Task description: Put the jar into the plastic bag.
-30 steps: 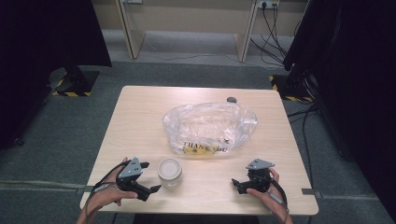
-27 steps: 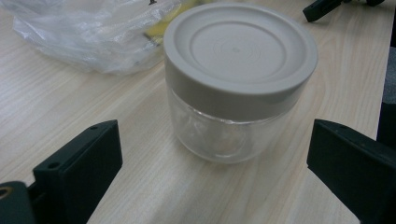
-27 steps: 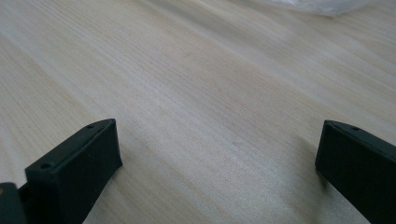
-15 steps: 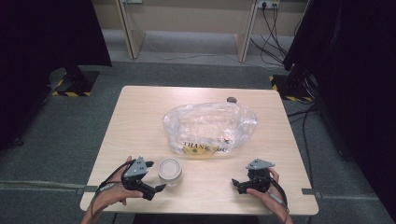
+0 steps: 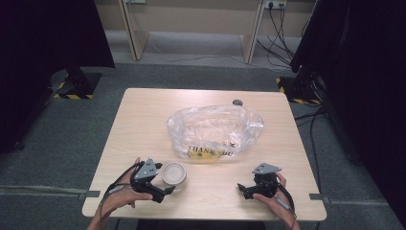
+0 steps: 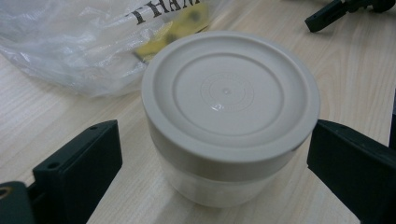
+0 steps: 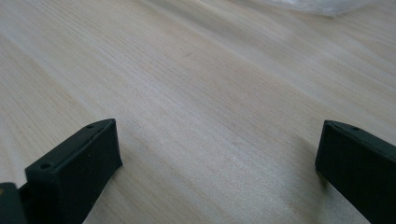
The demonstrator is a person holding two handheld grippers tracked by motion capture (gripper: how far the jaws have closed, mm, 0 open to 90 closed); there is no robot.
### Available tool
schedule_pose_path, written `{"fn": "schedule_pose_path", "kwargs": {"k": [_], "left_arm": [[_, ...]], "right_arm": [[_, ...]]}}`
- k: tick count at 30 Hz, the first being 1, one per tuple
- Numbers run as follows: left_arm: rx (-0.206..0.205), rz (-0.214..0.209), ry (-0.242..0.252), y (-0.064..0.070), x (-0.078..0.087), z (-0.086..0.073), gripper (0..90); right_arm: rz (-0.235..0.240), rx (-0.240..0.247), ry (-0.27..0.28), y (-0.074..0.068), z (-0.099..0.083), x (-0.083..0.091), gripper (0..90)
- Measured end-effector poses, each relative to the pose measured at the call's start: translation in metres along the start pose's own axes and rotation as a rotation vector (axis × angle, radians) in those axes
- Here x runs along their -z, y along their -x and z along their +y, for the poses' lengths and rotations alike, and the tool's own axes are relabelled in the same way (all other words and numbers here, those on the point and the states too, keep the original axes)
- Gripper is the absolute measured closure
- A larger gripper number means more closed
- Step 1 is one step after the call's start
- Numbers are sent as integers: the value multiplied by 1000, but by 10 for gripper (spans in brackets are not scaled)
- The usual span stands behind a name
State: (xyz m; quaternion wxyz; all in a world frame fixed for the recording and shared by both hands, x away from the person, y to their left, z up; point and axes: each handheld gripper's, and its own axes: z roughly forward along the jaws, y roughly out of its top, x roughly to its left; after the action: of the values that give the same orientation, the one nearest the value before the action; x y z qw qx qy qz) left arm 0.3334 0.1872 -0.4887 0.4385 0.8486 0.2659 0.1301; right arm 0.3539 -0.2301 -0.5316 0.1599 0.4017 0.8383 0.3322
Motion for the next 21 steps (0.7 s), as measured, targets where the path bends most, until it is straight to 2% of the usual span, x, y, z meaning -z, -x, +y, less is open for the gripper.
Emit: {"fn": "schedule_pose_path", "kwargs": {"k": [21], "left_arm": [[-6, -15, -20, 4, -23, 9, 30]], "right_arm": [[0, 0, 0, 0, 0, 0, 2]]}}
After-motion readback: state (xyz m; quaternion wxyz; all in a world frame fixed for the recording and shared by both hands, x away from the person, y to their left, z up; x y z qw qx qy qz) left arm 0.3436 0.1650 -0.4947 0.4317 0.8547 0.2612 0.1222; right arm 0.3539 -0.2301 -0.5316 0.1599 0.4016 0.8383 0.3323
